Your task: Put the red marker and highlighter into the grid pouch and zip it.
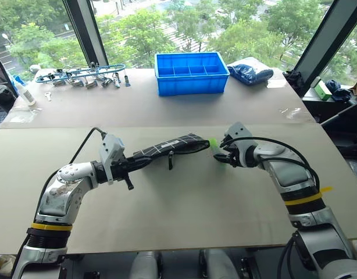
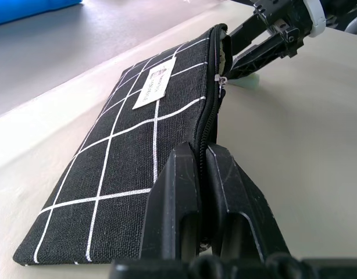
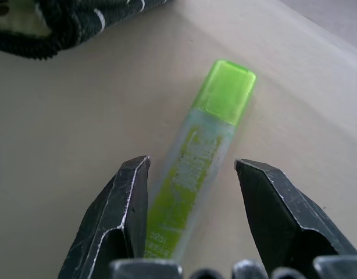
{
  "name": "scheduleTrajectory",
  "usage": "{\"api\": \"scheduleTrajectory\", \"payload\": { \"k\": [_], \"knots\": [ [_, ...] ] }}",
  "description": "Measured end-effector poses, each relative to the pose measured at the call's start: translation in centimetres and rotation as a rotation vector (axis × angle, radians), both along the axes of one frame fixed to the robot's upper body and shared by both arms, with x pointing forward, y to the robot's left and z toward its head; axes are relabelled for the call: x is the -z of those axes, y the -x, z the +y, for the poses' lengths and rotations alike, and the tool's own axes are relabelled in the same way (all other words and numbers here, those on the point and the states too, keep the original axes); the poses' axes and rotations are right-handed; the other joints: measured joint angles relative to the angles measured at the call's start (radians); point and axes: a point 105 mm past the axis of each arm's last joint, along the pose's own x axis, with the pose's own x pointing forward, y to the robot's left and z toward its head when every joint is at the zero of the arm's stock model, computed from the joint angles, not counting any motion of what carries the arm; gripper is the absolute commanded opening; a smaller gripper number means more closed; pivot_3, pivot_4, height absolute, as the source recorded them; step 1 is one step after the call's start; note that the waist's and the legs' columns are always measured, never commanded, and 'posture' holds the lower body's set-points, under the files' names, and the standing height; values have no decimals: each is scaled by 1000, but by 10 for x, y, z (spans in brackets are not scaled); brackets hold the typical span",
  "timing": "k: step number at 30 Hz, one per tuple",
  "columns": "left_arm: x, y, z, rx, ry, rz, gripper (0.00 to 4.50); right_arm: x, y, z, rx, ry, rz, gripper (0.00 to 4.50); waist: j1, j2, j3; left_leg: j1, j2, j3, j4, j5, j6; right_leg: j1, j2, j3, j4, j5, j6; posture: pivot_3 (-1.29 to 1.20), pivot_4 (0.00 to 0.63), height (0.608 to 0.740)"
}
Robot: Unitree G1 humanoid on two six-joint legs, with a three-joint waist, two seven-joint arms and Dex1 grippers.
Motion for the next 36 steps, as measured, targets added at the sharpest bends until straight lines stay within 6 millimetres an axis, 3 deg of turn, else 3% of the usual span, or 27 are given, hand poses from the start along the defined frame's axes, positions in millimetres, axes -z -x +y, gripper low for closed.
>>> {"api": "scheduleTrajectory", "payload": {
  "k": [6, 10, 12, 17, 20, 23, 25, 27, 29, 32, 36],
  "knots": [
    [2, 1, 1, -9, 0, 4, 0, 1, 1, 3, -5, 37, -17, 2642, 0, 0, 0, 2, 0, 0, 0, 0, 0, 2, 0, 0, 0, 0, 0, 0, 150, 740],
    [2, 1, 1, -11, -1, 4, 0, 2, 1, 6, -10, 36, -14, 1737, 0, 0, 0, 2, 0, 0, 0, 0, 0, 2, 0, 0, 0, 0, 0, 0, 150, 740],
    [2, 1, 1, -11, -1, 3, 0, 2, 2, 7, -14, 30, -7, 1029, 0, 0, 0, 2, 0, 0, 0, 0, 0, 2, 0, 0, 0, 0, 0, 0, 150, 740],
    [2, 1, 0, -10, 0, 3, 0, 1, 3, -1, -14, 28, 6, 1005, 5, 0, 0, 1, 0, -1, 0, 0, 0, 2, 0, -1, 0, 0, 0, 0, 150, 740],
    [2, 1, 0, -10, 0, 3, 0, -4, -3, -19, 15, 92, -49, 1005, 7, 0, 0, 1, -1, 0, 0, 0, 0, 1, -1, 0, 0, 0, 0, 0, 150, 740],
    [1, 1, 0, -9, 0, 3, 0, -30, -15, -36, 16, 186, -211, 1005, 2, 0, 0, 0, -1, 0, 0, 0, 0, -1, 0, 0, 0, 0, 0, 0, 150, 740],
    [1, 1, 0, -7, 0, 3, 0, -68, -17, -45, -36, 251, -356, 1005, 1, 0, 0, -1, 0, 0, -1, 0, 0, -1, 0, 0, 0, 0, 0, 0, 150, 740],
    [1, 1, 0, -6, -1, 4, 0, -101, -7, -46, -127, 314, -458, 1005, 1, 0, 0, 0, 0, 0, -2, 0, 0, -1, 0, 0, -1, 0, 0, 0, 150, 740],
    [1, 1, 0, -5, -2, 4, 0, -112, 9, -36, -257, 361, -493, 1005, 1, 0, 0, 1, 1, -1, -3, 0, 0, 1, 1, 0, -2, 0, 0, 0, 150, 740],
    [0, 0, -1, -1, -1, 2, 0, -98, 34, -12, -459, 379, -453, 1005, 0, 0, 0, 1, 0, 0, -2, 0, 1, 1, 0, 0, -2, 0, 0, 0, 150, 740],
    [-2, -1, -1, 2, 0, -5, 0, -83, 60, 2, -656, 452, -413, 1005, 2, -1, 0, 1, 0, 0, -2, 0, 1, 0, 0, 0, -2, 0, 0, 0, 150, 740]
  ]
}}
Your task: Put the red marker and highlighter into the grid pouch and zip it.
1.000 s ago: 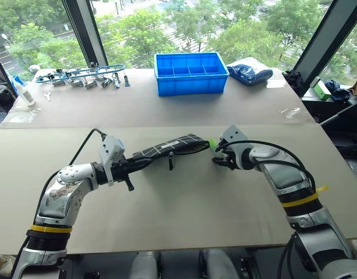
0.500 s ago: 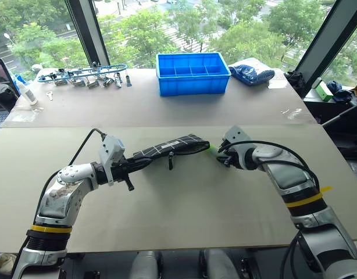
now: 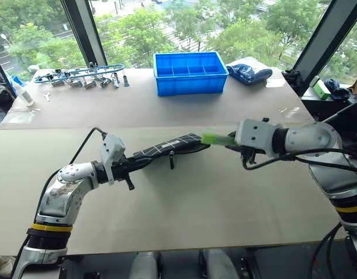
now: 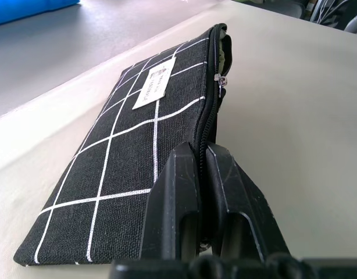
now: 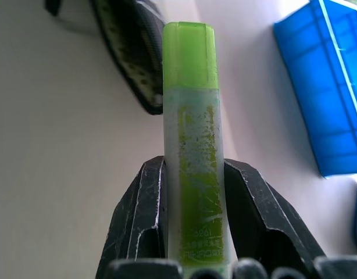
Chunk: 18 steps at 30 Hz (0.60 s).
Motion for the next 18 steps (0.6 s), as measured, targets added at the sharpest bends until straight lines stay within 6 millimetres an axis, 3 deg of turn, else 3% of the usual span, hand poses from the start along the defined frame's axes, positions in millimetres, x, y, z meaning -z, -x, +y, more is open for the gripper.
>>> {"api": "scheduleTrajectory", "payload": {
  "k": [3, 8, 18],
  "knots": [
    [0, 0, 0, 0, 0, 0, 0, 0, 9, 6, -57, 43, -14, 1005, 1, 0, 0, 0, 0, 0, 0, 0, 0, 0, 0, 0, 0, 0, 0, 0, 150, 740],
    [1, 1, -2, 9, 0, 3, 0, 12, 0, 20, -50, 26, -11, 1005, 0, 0, 0, 0, 0, 0, 0, 0, 0, 0, 1, 0, 1, 0, 0, 0, 150, 740],
    [2, 1, -3, 17, -2, 7, 0, 15, -15, 18, 2, 35, -18, 1005, 5, 0, 0, 0, 0, 0, 1, 0, -1, 0, 0, 0, 1, 0, 0, 0, 150, 740]
  ]
}}
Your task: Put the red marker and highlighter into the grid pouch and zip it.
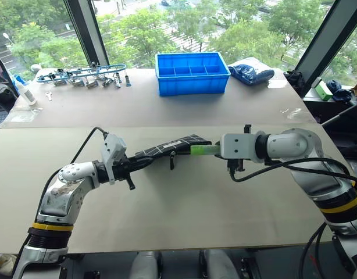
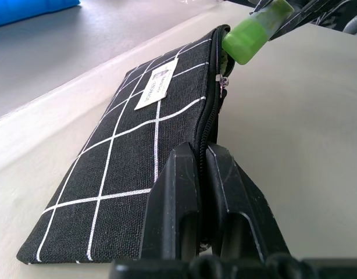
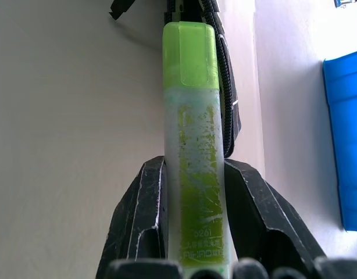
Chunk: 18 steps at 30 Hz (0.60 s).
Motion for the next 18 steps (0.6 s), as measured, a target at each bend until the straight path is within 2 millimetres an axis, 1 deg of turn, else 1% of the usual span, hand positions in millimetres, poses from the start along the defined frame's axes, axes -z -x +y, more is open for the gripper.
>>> {"api": "scheduleTrajectory", "payload": {
  "k": [5, 9, 14, 16, 18],
  "knots": [
    [1, 0, -1, 3, -1, 2, 0, 1, -8, 1, 11, 39, -15, 1005, 0, 0, 0, 0, 0, 0, 0, 0, 0, 0, 0, 0, 0, 0, 0, 0, 150, 740],
    [1, 1, -2, 8, -2, 4, 0, 7, -15, 16, -2, 62, -19, 1005, -3, 0, 0, 0, 0, 0, 0, 0, 0, 0, 0, 0, 0, 0, 0, 0, 150, 740],
    [2, 1, -3, 12, -2, 7, 0, 6, -27, 26, -10, 94, -73, 1005, -4, 0, 0, 0, 0, 0, 0, 0, -1, -1, 0, 0, 0, 0, 0, 0, 150, 740],
    [2, 1, -3, 13, -2, 7, 0, 6, -28, 35, -38, 98, -100, 1005, -5, 0, 0, 0, 0, 0, 0, 1, -1, -1, 0, 0, 0, 0, 0, 0, 150, 740],
    [3, 1, -4, 17, -3, 9, 0, 12, -24, 47, -96, 122, -131, 1005, -6, 0, 0, 0, 0, 0, 0, 1, -1, -1, 0, 0, 0, 0, 0, 0, 150, 740]
  ]
}}
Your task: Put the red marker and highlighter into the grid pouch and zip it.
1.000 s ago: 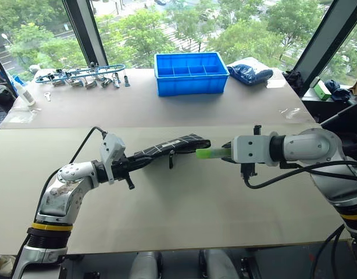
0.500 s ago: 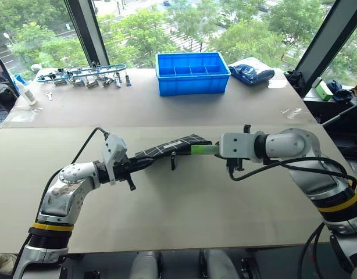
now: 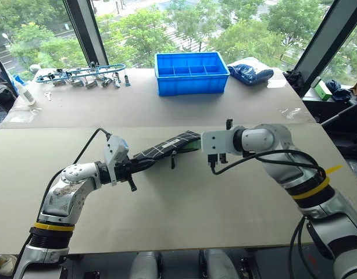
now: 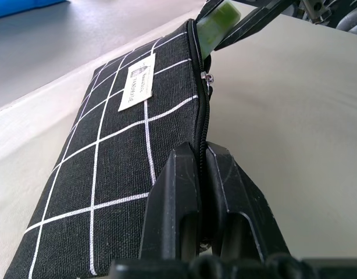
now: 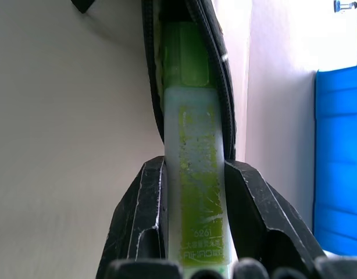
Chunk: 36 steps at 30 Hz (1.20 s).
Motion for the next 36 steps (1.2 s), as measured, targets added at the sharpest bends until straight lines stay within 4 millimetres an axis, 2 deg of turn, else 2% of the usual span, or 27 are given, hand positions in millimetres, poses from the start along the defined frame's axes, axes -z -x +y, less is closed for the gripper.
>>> {"api": "scheduleTrajectory", "payload": {
  "k": [4, 15, 16, 19, 21, 23, 25, 29, 33, 35, 36],
  "knots": [
    [1, 1, -1, 10, -1, 7, 0, 11, 5, 13, -74, 28, -46, 1005, 1, 0, 0, 0, 0, 0, 0, 0, -1, 0, 0, 0, 0, 0, 0, 0, 150, 740],
    [0, -2, -1, 7, 3, 4, 0, 20, -4, 33, -197, -32, -248, 1005, -1, 0, 0, 0, 0, 0, 0, 3, -6, 0, 0, 0, 0, 0, 0, 0, 150, 740],
    [0, -3, -1, 6, 4, 6, 0, 21, -4, 34, -210, -43, -253, 2012, -1, 0, 0, 0, 0, 1, 0, 3, -6, 0, 0, 0, 0, 0, 0, 0, 150, 740],
    [0, -3, -2, 7, 11, 7, 0, 23, -1, 34, -231, -83, -225, 2920, -1, 0, 0, 0, 0, 0, 0, 3, -5, 0, 0, 0, 0, 0, 0, 0, 150, 740],
    [0, -3, -4, 10, 18, 7, 0, 22, 0, 31, -223, -109, -197, 3613, -1, 0, 0, 0, 0, 0, 0, 3, -5, 0, 0, 0, 0, 0, 0, 0, 150, 740],
    [0, -3, -4, 11, 22, 7, 0, 16, -2, 27, -210, -132, -188, 3613, -1, 0, 0, 0, 0, 0, 0, 3, -4, 0, 0, 0, 0, 0, 0, 0, 150, 740],
    [0, -3, -5, 11, 23, 5, 0, 2, -9, 18, -181, -170, -185, 3613, -1, 0, 0, 0, 0, 0, 0, 2, -4, 0, 0, 0, 0, 0, 0, 0, 150, 740],
    [0, -3, -4, 8, 23, 5, 0, -43, -17, -14, -103, -302, -184, 3613, 2, 0, 0, 1, 0, -1, 0, 0, 0, 2, 0, 0, 0, 0, 0, 0, 150, 740],
    [1, -3, -4, 6, 23, 7, 0, -59, -1, -39, -31, -539, 87, 3613, 3, 0, 0, 1, 1, -1, 0, -1, 1, 2, 0, 0, 0, 0, 0, 0, 150, 740],
    [1, -3, -4, 7, 23, 8, 0, -61, 10, -45, -23, -659, 244, 3613, 3, 0, 0, 1, 0, -1, 0, -1, 1, 2, -1, 0, 0, 0, 0, 0, 150, 740],
    [0, -3, -6, 13, 25, 5, 0, -55, 19, -52, -1, -697, 356, 3613, 4, 0, 0, 1, 1, -2, 0, -1, 2, 2, -1, 0, 0, 0, 0, 0, 150, 740]
  ]
}}
